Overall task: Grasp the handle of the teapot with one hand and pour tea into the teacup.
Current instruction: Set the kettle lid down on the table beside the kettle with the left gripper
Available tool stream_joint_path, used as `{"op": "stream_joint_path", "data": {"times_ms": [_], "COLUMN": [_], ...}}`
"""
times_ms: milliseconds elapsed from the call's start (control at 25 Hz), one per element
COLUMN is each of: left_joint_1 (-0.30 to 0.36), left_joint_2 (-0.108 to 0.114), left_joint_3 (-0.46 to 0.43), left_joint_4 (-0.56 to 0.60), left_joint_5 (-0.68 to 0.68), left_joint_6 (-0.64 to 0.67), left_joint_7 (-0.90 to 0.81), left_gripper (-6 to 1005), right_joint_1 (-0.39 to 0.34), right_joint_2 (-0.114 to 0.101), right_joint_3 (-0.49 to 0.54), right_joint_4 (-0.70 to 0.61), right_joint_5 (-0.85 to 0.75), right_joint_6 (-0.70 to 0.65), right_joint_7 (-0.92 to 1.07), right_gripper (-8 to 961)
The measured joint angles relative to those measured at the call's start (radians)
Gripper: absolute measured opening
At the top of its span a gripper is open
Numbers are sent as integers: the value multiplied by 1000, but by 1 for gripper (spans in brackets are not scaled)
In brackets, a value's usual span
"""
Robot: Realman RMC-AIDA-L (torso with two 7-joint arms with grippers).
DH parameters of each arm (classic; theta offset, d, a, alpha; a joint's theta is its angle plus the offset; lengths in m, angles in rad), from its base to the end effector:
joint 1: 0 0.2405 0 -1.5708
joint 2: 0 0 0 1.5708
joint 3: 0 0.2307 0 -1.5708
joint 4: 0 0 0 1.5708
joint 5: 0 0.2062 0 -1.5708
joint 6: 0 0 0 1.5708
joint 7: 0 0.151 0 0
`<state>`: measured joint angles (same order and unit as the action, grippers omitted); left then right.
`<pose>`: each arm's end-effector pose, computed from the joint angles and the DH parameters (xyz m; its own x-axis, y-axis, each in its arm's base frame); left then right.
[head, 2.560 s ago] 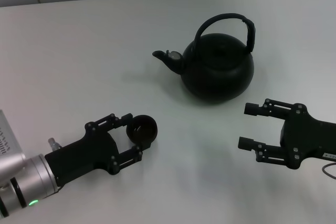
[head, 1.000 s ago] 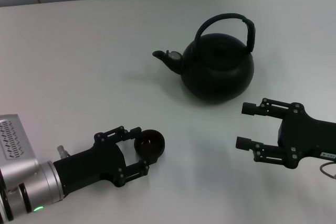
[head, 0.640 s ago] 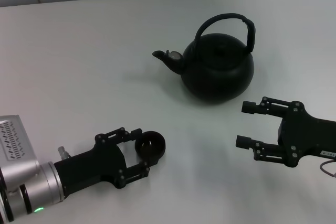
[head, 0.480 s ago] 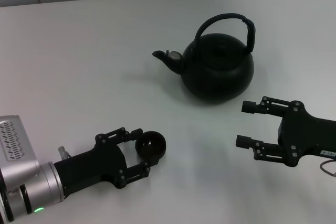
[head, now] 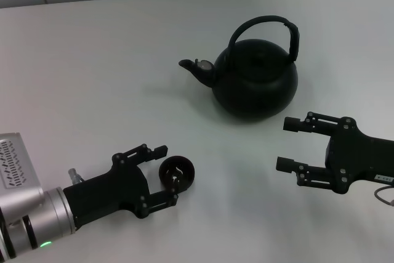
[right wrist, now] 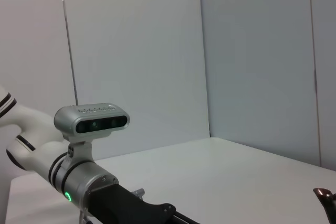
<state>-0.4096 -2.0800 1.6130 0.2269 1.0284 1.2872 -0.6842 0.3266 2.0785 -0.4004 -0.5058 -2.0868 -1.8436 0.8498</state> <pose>-0.2581 0.2466 -0.0948 0.8334 0.1557 0.5303 0.3182 -0.9197 -0.2301 0.2847 0.2266 0.0120 0.7583 -0.0931 -0.6452 -0.3241 -0.9126 -0.2491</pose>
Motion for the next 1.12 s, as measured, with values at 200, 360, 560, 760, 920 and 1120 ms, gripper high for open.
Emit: {"op": "stream_joint_path", "data": {"times_ms": [200, 360, 560, 760, 920, 1120], "left_joint_1": [0, 0, 22, 60, 64, 68], "left_joint_2": [0, 0, 0, 5, 6, 14], "left_joint_3": [14, 15, 14, 5, 5, 2], "left_joint_4": [4, 6, 45, 110, 119, 135], "left_joint_5": [1, -1, -3, -4, -4, -4], "left_joint_6": [-5, -3, 18, 47, 55, 160], "left_joint_7": [0, -4, -13, -14, -25, -60], "left_gripper": [747, 747, 746, 745, 745, 744], "right_joint_1": [0, 0, 1, 1, 1, 7], "right_joint_2": [0, 0, 0, 0, 0, 2], "right_joint_3": [0, 0, 0, 0, 5, 9], "right_joint_4": [-2, -2, 0, 1, 1, 3], "right_joint_5": [0, 0, 0, 0, 4, 7], "right_joint_6": [0, 6, 10, 11, 16, 34], "right_joint_7": [0, 0, 0, 0, 0, 0], "right_gripper": [712, 712, 712, 711, 711, 712]}}
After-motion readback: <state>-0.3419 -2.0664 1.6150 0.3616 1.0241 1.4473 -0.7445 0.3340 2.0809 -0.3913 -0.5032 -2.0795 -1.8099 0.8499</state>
